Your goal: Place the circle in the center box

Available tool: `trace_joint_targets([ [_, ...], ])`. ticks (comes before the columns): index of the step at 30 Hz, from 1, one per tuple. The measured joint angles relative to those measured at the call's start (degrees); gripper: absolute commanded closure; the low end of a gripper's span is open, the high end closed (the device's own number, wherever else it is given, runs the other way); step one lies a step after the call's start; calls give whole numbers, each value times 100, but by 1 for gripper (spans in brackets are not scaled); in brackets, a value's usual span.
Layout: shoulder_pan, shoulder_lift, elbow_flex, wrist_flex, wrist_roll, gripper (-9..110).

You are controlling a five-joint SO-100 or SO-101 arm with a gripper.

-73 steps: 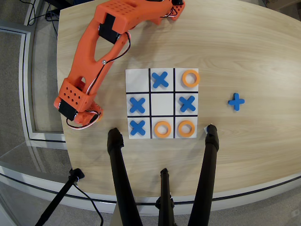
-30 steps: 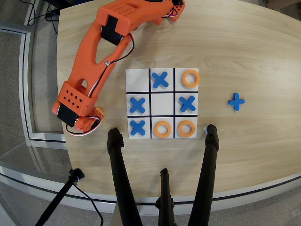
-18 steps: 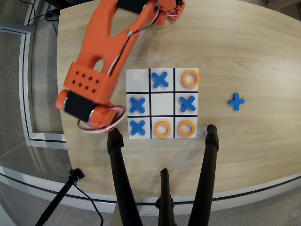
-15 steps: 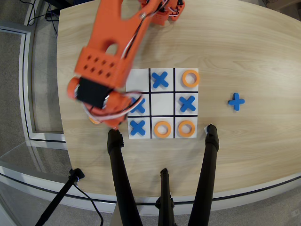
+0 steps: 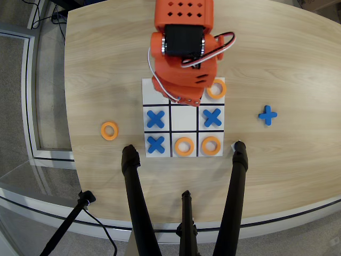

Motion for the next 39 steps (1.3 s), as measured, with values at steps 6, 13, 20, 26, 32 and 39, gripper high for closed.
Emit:
trace_joint_targets([
  [6,-510,-378,105,-598,193,102],
  [13,-580,-1573,105,-1635,185,102],
  [20,-404,-2760,123,-2733,-26,102],
  [26,-343,-3067,141,-3138,-97,88],
  [32,-246,-3032,132,-3050,-149,88],
  [39,0,-2479,-756,-1688,-149,88],
])
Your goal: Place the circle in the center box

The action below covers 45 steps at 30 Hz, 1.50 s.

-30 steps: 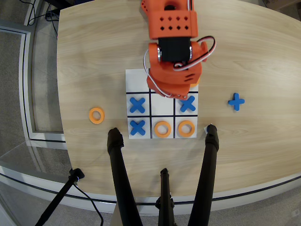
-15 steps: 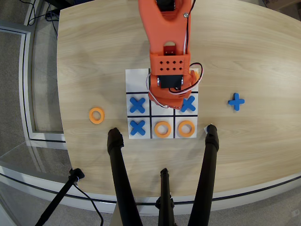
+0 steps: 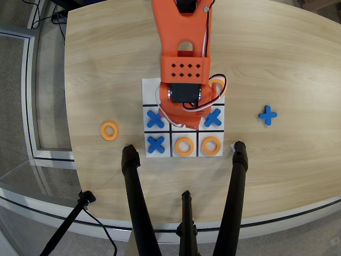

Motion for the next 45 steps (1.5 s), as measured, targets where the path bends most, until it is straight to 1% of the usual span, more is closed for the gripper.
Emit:
trace_joint_targets([
  [6,316,1046,-923,1714,141,88],
  [9,457,1767,-888,2637,97,88],
  [12,422,2610,-246,3252,-79,88],
  [22,492,6495,3366,3331,-677,88],
  [25,501,7216,3885,3331,-686,88],
  [28,501,7339,4025,3331,-686,88],
  [33,879,7392,4104,2988,-914,88],
  [37,1564,6943,4219,2197,-1187,88],
  [42,2558,5634,4175,765,-1573,88],
  [45,2804,4588,3753,-53,-1573,88],
])
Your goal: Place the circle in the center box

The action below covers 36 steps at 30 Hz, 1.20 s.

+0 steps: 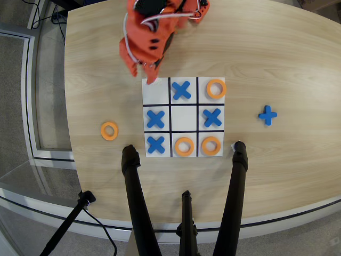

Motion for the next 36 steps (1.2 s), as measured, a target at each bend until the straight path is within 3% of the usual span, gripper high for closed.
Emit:
trace_joint_targets([
  [14,-18,-4535,-4676,-360,1433,88],
  [23,-62,-6407,-5748,-1266,1468,88],
  [36,114,-7919,-6662,-1494,1468,88],
])
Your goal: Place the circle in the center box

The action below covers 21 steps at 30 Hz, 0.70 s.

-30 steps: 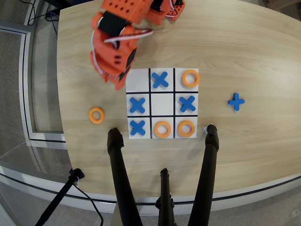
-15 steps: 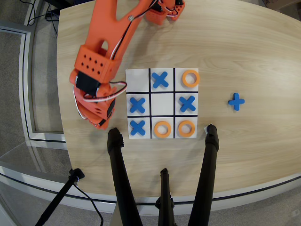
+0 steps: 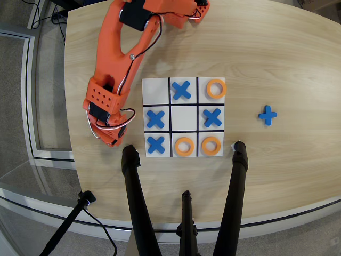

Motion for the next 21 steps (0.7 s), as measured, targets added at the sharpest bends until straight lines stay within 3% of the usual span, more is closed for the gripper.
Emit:
trace_joint_targets([
  [21,53,-220,-229,0,0,102],
])
